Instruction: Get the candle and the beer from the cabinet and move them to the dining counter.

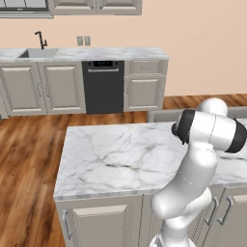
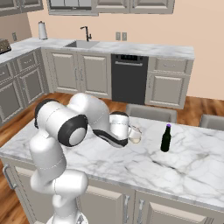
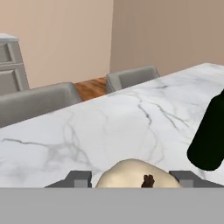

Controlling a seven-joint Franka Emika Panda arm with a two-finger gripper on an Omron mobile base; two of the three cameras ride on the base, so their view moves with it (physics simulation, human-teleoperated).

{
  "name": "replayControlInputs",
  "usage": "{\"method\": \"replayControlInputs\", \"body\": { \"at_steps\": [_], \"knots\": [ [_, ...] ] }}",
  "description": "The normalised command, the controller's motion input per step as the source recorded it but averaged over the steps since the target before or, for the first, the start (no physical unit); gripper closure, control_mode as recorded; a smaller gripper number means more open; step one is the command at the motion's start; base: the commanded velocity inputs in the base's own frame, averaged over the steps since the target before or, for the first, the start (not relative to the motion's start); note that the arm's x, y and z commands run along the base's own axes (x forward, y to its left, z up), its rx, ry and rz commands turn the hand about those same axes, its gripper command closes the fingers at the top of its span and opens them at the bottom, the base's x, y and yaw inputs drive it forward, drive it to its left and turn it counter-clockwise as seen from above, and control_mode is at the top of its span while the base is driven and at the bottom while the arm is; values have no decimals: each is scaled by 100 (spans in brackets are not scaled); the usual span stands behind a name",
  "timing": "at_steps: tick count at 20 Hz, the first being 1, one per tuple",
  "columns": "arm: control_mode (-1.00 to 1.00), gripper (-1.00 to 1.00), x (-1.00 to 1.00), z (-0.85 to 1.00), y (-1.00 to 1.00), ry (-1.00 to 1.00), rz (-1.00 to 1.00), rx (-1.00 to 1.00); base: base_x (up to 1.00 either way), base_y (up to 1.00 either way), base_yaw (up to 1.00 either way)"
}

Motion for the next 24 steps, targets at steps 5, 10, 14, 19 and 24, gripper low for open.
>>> {"method": "replayControlInputs", "body": {
  "at_steps": [5,10,14,19,24],
  "knots": [
    [-100,100,-9,-30,0,-6,0,0,0,0,0],
    [-100,-100,-14,-20,2,-3,0,0,0,0,0],
    [-100,-100,-12,-11,7,-15,0,0,0,0,0],
    [-100,-100,-17,-2,22,-21,0,0,0,0,0],
    [-100,-100,-31,0,26,-21,0,0,0,0,0]
  ]
}}
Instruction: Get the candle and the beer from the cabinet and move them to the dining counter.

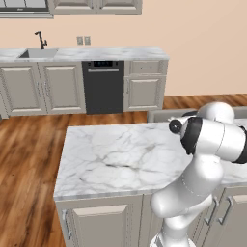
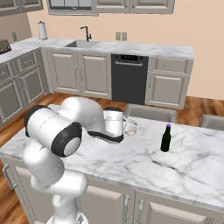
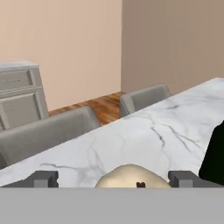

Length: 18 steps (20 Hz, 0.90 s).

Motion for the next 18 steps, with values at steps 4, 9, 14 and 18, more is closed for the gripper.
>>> {"method": "replayControlInputs", "body": {
  "at_steps": [4,9,14,18],
  "knots": [
    [-100,-100,-16,-23,19,-15,0,0,0,0,0],
    [-100,-100,-3,-48,1,-5,0,0,0,0,0],
    [-100,-100,-1,-53,0,-1,0,0,0,0,0],
    [-100,-100,-9,-63,0,-7,0,0,0,0,0]
  ]
}}
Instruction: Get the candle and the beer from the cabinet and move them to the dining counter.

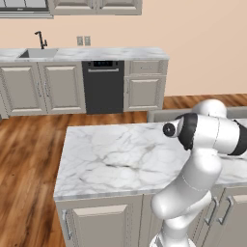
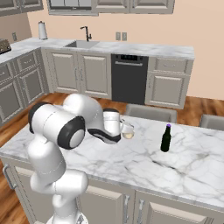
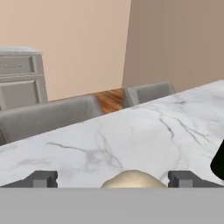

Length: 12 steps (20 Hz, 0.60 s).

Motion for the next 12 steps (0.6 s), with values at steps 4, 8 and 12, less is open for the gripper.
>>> {"method": "replayControlInputs", "body": {
  "at_steps": [4,8,12],
  "knots": [
    [-100,-100,-22,-72,0,-15,0,0,0,0,0],
    [-100,-100,-35,-75,0,-20,0,0,0,0,0],
    [-100,-100,-46,-86,0,-24,0,0,0,0,0]
  ]
}}
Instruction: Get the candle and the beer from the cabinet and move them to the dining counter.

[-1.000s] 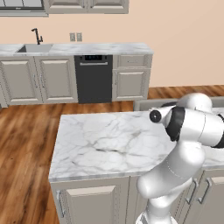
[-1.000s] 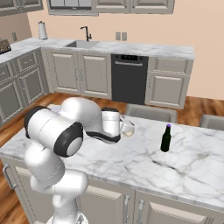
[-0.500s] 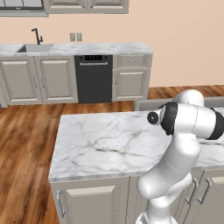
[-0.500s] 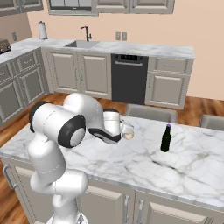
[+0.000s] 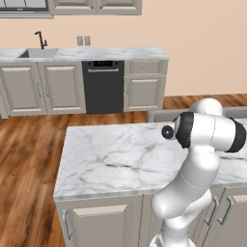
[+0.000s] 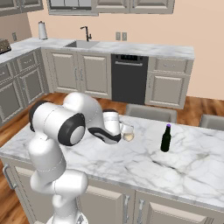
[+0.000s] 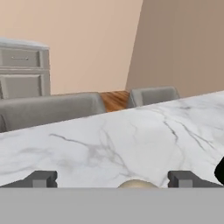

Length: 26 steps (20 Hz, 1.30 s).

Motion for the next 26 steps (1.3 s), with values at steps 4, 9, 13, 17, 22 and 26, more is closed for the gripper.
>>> {"method": "replayControlInputs", "body": {
  "at_steps": [4,9,13,17,22,26],
  "knots": [
    [-100,-100,-47,-92,0,-25,0,0,0,0,0],
    [-100,-100,-42,-77,-1,-22,0,0,0,0,0],
    [-100,-100,-34,-33,-1,-19,0,0,0,0,0],
    [-100,-100,-40,-7,-10,-23,0,0,0,0,0],
    [-100,-100,-47,0,-15,-26,0,0,0,0,0],
    [-100,-100,-55,12,0,-24,-1,0,0,0,0]
  ]
}}
